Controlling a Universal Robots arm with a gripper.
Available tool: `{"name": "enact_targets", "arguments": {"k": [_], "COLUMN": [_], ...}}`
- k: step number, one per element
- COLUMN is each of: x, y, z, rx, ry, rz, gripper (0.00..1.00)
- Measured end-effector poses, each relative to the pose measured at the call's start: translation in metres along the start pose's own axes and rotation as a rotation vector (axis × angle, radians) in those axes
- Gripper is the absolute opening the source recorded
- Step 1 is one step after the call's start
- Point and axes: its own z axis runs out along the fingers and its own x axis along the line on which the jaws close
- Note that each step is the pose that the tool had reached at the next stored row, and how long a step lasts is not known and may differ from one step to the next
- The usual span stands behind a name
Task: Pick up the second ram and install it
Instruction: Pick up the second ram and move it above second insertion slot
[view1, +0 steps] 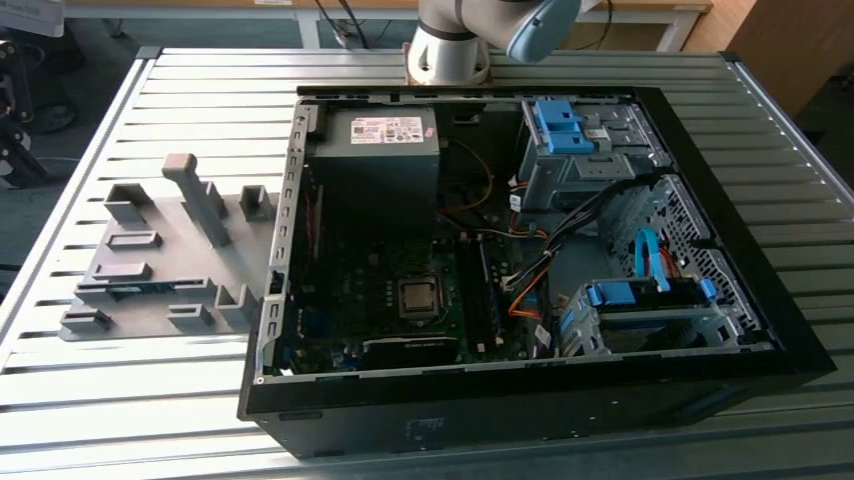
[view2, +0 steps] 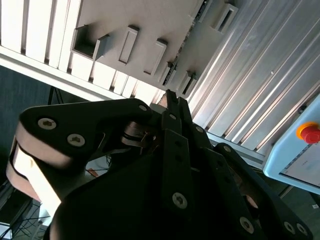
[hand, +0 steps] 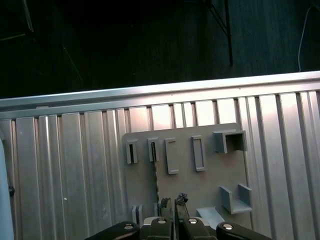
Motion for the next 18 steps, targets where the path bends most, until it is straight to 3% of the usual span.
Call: {"name": "enact_targets", "arguments": {"k": [6,9,18], "x": [0.0003,0.0006,0.0029], "y": [-0.0002,-0.0002,0.0004], "z": [0.0032,0.0055,0.0126], "rx": [-0.0003,-0.0001,-0.0011], "ry": [0.0002,0.0001,0.001], "rz": [-0.005,-0.007,-0.023], "gripper": [0.18,0.3,0.3]}}
